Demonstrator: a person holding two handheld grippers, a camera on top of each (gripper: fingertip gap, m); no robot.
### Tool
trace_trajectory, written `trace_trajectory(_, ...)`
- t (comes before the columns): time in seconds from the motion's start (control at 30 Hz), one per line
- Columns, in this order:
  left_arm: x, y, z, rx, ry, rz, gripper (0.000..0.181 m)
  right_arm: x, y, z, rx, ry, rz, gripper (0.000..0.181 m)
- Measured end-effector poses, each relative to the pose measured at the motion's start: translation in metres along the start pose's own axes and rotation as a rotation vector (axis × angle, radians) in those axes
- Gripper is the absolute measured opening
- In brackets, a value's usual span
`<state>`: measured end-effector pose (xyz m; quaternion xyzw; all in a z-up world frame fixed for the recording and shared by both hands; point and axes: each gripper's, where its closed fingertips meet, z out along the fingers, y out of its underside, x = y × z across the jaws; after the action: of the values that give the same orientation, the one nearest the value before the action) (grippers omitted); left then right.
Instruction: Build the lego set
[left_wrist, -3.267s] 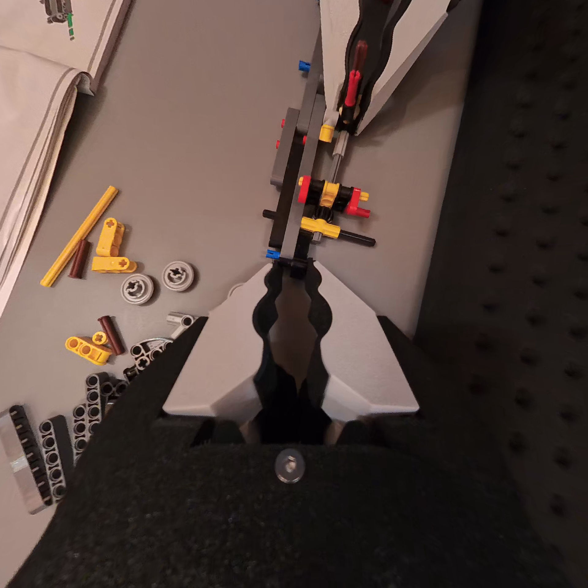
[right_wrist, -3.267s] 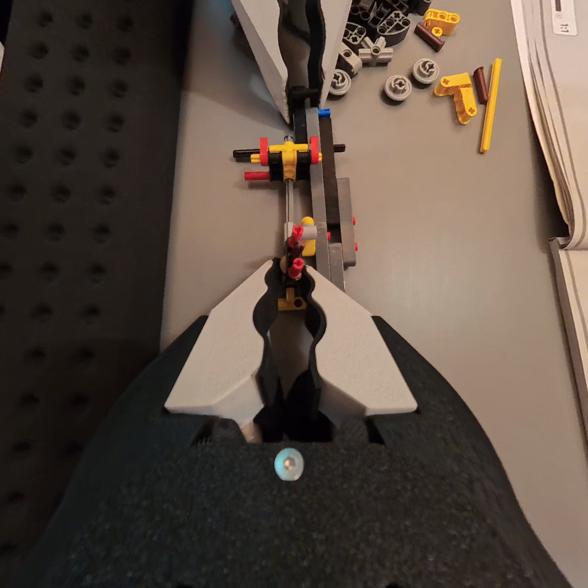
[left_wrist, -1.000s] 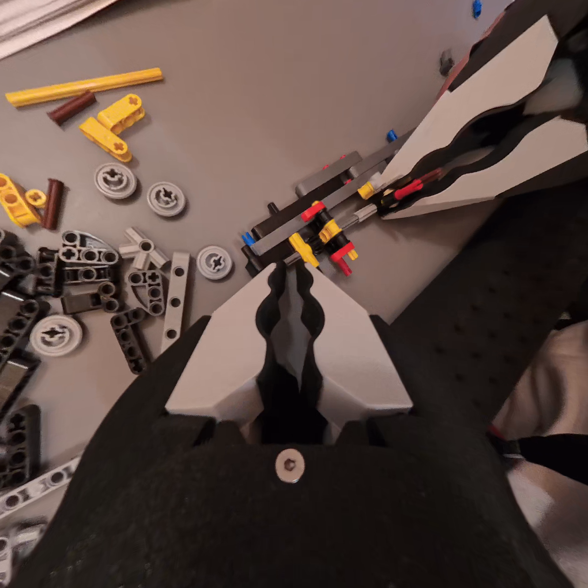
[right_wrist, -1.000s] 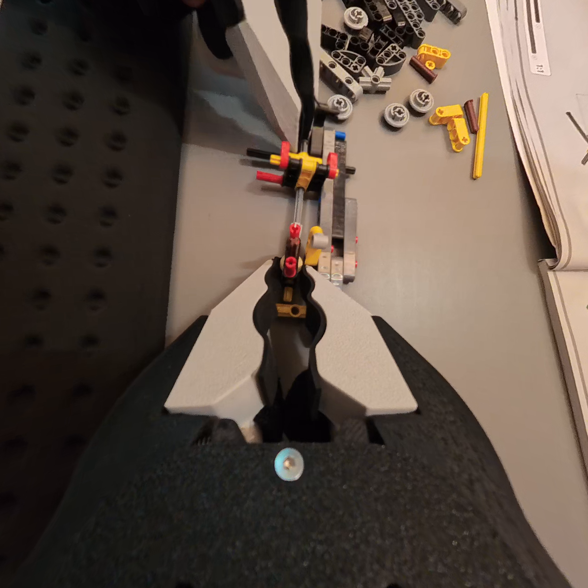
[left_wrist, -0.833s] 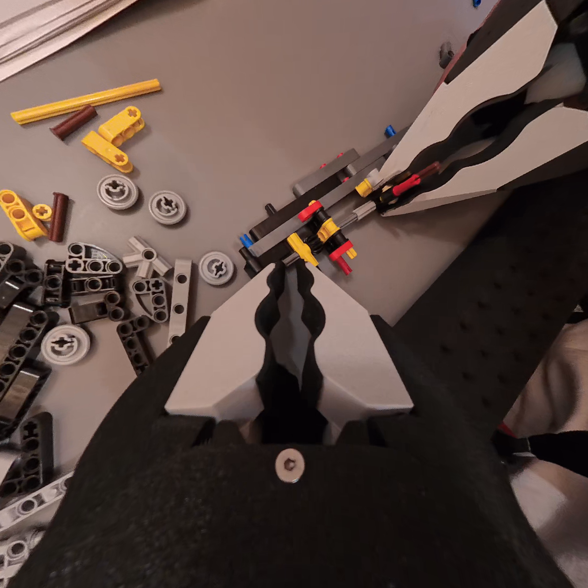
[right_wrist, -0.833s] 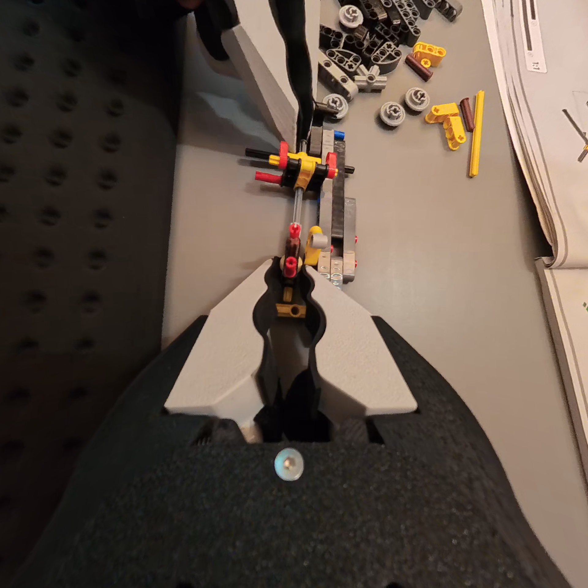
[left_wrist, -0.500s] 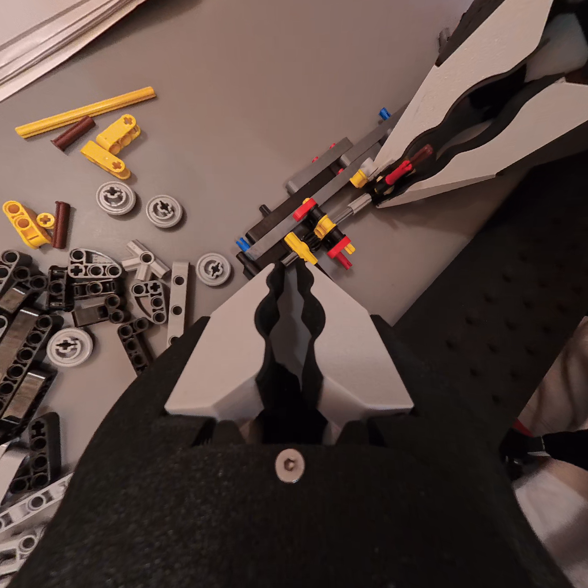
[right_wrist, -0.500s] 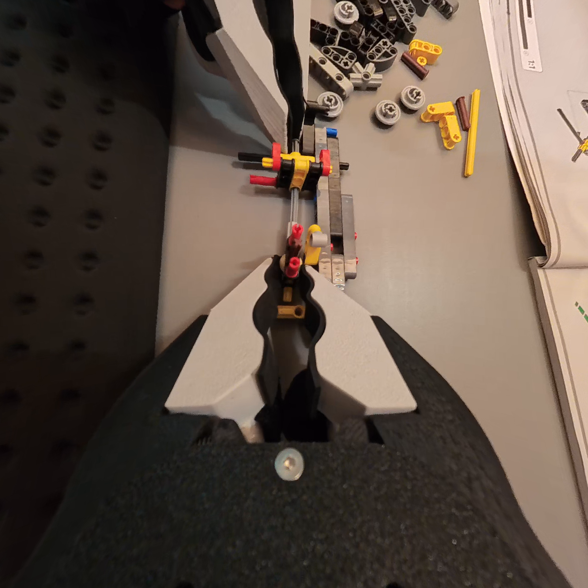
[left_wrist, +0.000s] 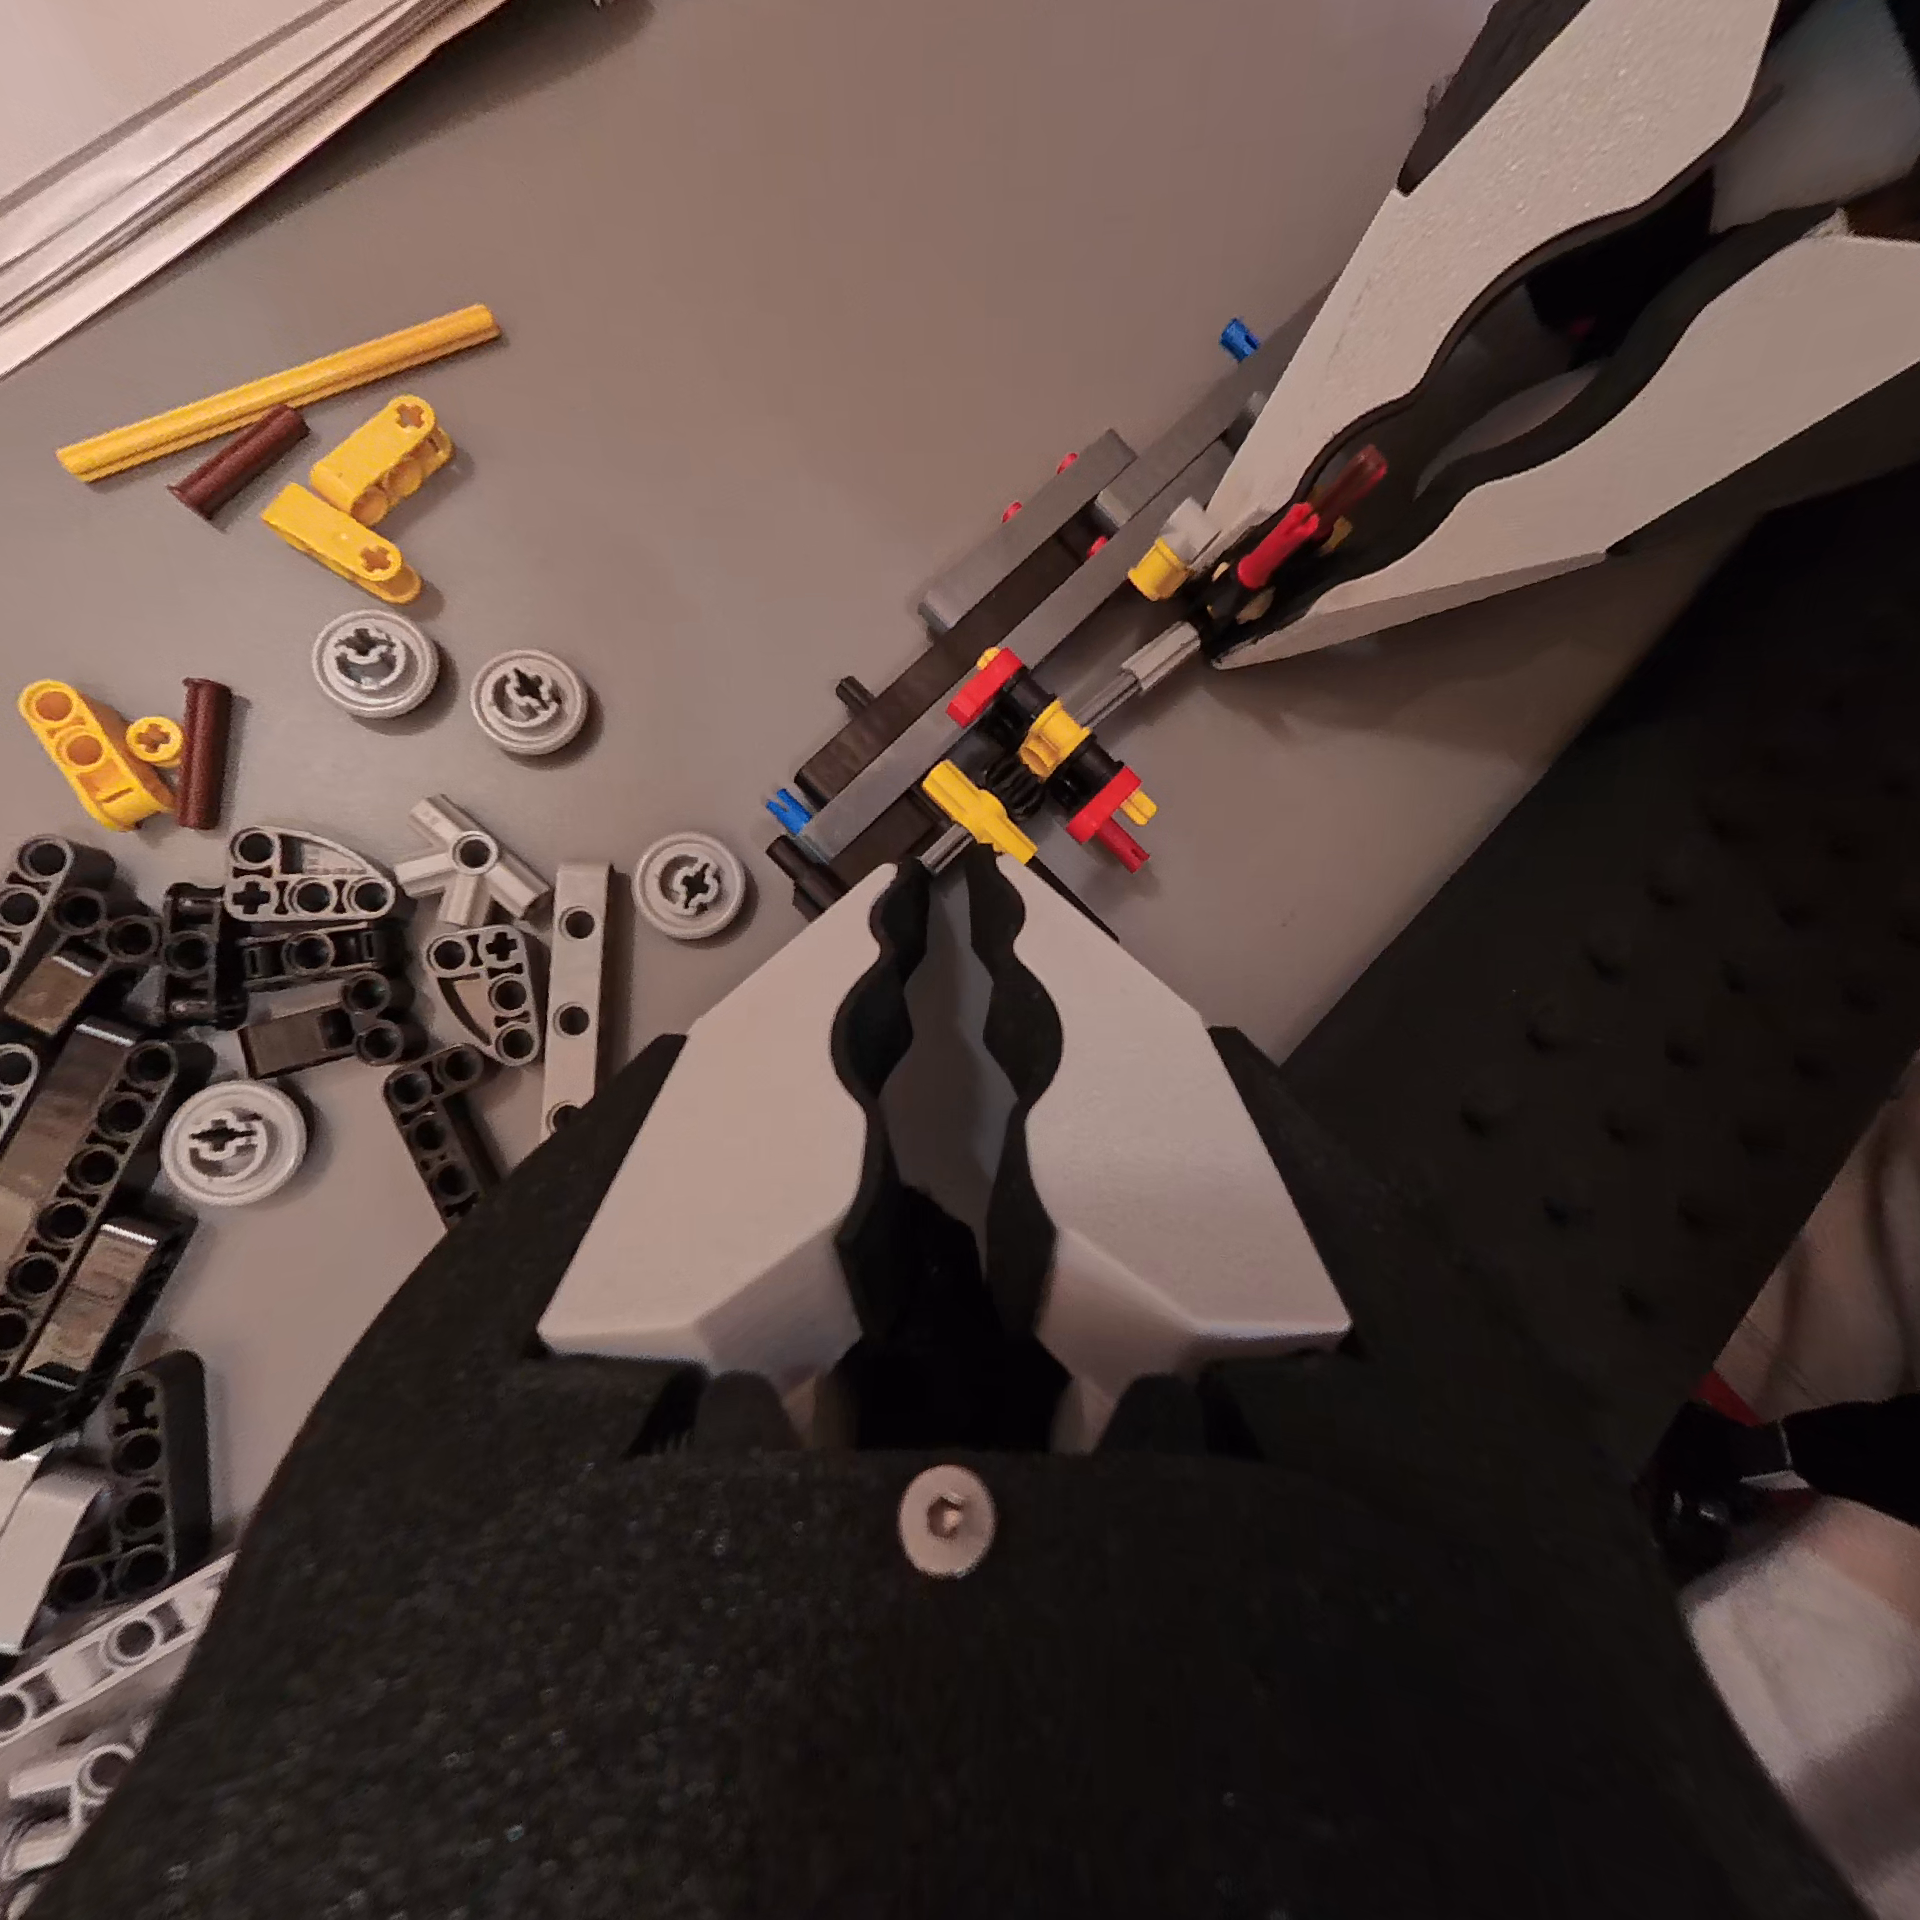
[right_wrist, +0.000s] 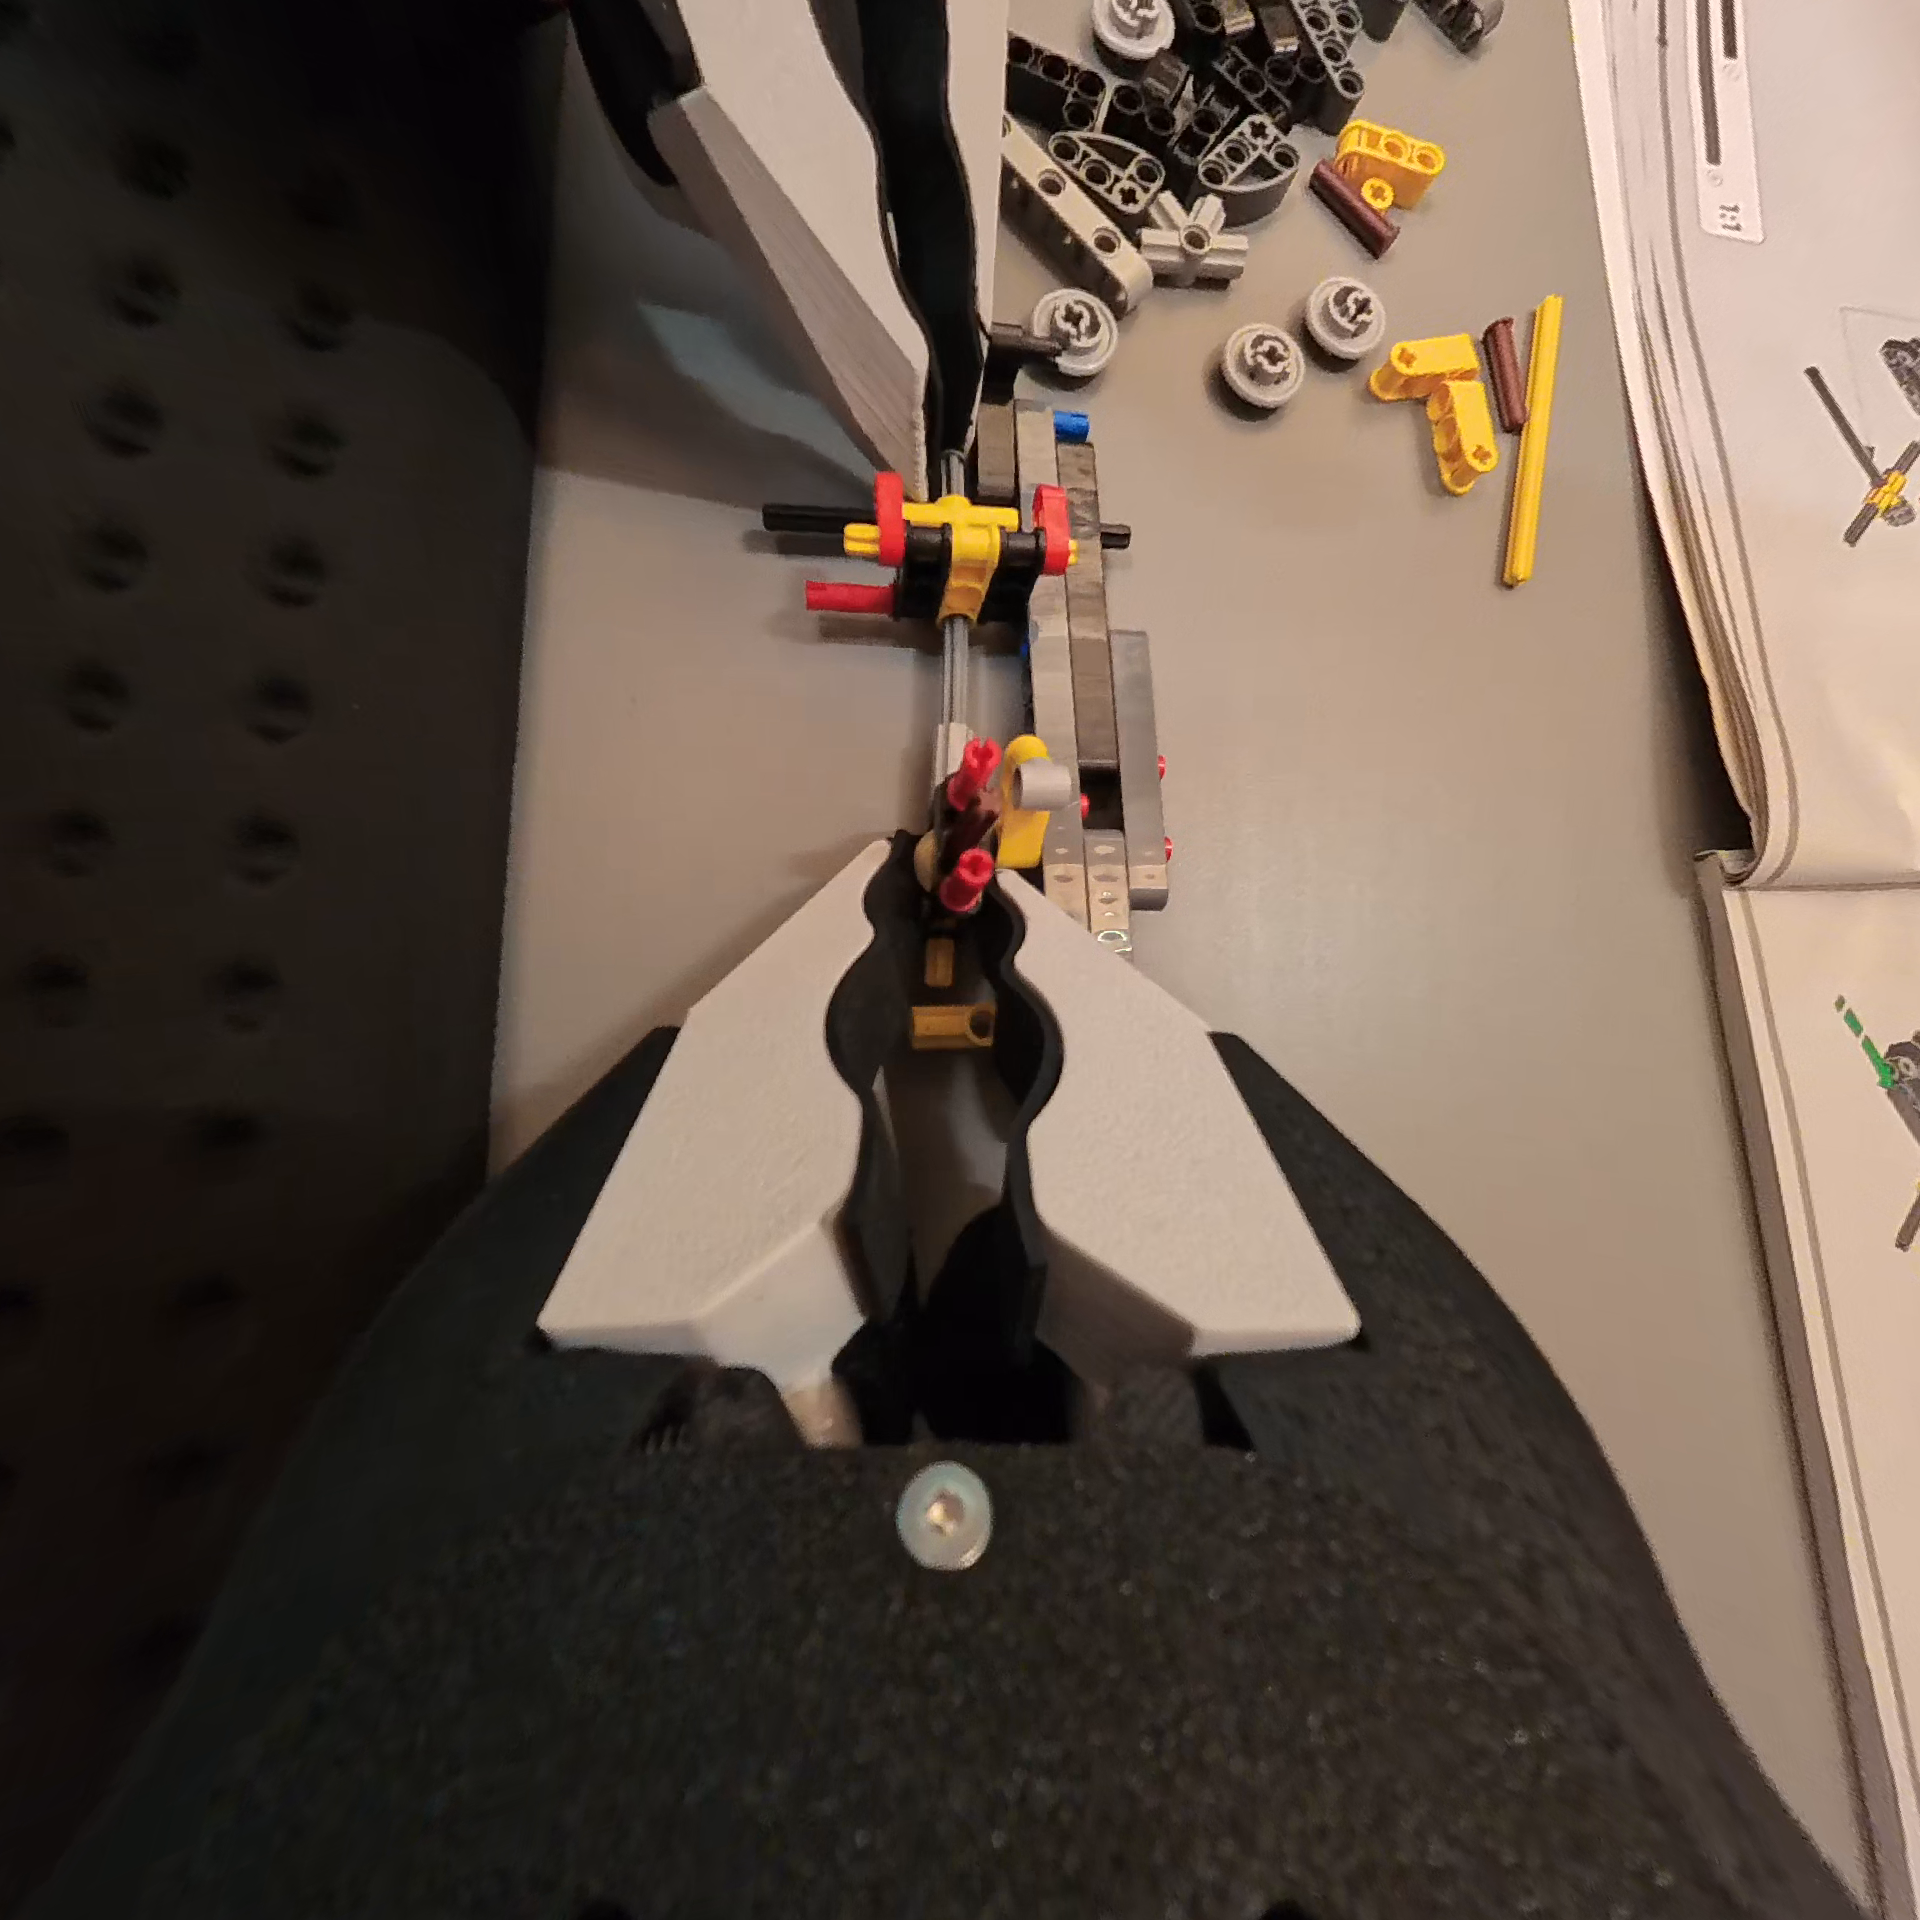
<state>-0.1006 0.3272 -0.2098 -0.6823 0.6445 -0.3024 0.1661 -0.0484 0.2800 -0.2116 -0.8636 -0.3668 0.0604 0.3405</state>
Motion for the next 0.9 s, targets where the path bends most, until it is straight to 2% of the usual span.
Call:
trace_trajectory(0.03, 0.000, 0.000, 0.000, -0.001, -0.001, 0.001, 0.006, 0.000, 0.000, 0.000, -0.002, 0.000, -0.001, 0.009)
trace_trajectory(0.3, -0.001, 0.000, 0.000, -0.001, -0.010, 0.009, 0.005, 0.001, 0.000, 0.000, -0.001, -0.001, 0.029, 0.010)
trace_trajectory(0.47, 0.005, -0.004, -0.002, 0.027, 0.079, -0.036, 0.003, 0.005, 0.003, -0.004, 0.058, -0.035, 0.188, 0.012)
trace_trajectory(0.6, 0.015, -0.006, -0.007, 0.055, 0.116, 0.017, 0.006, 0.006, 0.008, -0.008, 0.077, 0.005, 0.206, 0.025)
trace_trajectory(0.73, 0.031, -0.003, -0.011, 0.038, 0.192, 0.121, 0.012, 0.011, 0.012, -0.013, 0.073, 0.090, 0.234, 0.045)
trace_trajectory(0.9, 0.003, -0.025, -0.019, 0.060, 0.123, 0.425, 0.025, 0.014, 0.011, -0.020, 0.114, 0.165, 0.260, 0.045)
